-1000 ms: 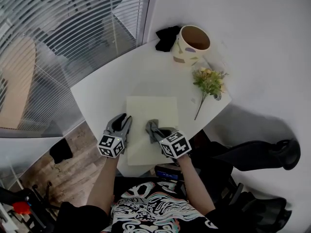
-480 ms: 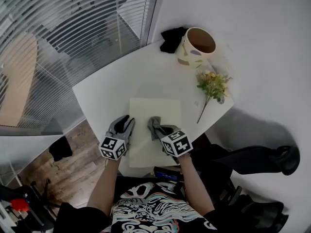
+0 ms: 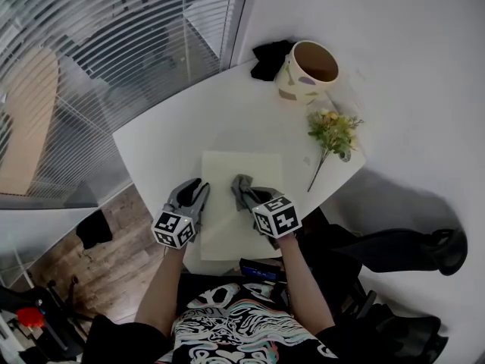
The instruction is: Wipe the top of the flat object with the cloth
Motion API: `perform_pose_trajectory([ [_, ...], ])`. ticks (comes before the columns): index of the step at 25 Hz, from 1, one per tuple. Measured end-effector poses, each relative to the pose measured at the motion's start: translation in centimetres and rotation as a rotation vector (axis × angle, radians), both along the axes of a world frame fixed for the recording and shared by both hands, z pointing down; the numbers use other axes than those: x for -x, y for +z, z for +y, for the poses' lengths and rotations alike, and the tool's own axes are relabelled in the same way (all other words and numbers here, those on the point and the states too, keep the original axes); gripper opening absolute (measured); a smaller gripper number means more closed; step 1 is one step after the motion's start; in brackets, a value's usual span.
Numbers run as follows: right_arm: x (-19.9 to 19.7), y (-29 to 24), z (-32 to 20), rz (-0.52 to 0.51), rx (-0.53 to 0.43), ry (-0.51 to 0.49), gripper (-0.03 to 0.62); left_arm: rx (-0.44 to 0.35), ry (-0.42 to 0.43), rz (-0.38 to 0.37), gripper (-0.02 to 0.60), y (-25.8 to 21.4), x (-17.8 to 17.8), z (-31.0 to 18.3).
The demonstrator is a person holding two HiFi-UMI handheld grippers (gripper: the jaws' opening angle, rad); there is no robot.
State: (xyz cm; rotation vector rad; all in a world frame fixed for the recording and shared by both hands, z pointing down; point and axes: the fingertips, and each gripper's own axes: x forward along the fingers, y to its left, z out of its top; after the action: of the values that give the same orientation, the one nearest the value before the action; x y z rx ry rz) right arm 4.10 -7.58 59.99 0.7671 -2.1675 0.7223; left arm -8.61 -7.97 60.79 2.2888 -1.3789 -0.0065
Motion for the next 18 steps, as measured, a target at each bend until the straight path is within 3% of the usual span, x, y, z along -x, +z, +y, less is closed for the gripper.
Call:
perform_pose_trajectory([
  [9, -2.7, -0.4, -4.0, 0.088, -0.194, 0.142, 0.018, 0.006, -0.004, 0.007, 0.166, 0.0, -0.1, 0.0],
  [18, -3.7, -0.6, -3.3, 0.148, -0.210, 0.138, 0.018, 0.013, -0.008, 0.014, 0.167, 0.2, 0.0, 0.0],
])
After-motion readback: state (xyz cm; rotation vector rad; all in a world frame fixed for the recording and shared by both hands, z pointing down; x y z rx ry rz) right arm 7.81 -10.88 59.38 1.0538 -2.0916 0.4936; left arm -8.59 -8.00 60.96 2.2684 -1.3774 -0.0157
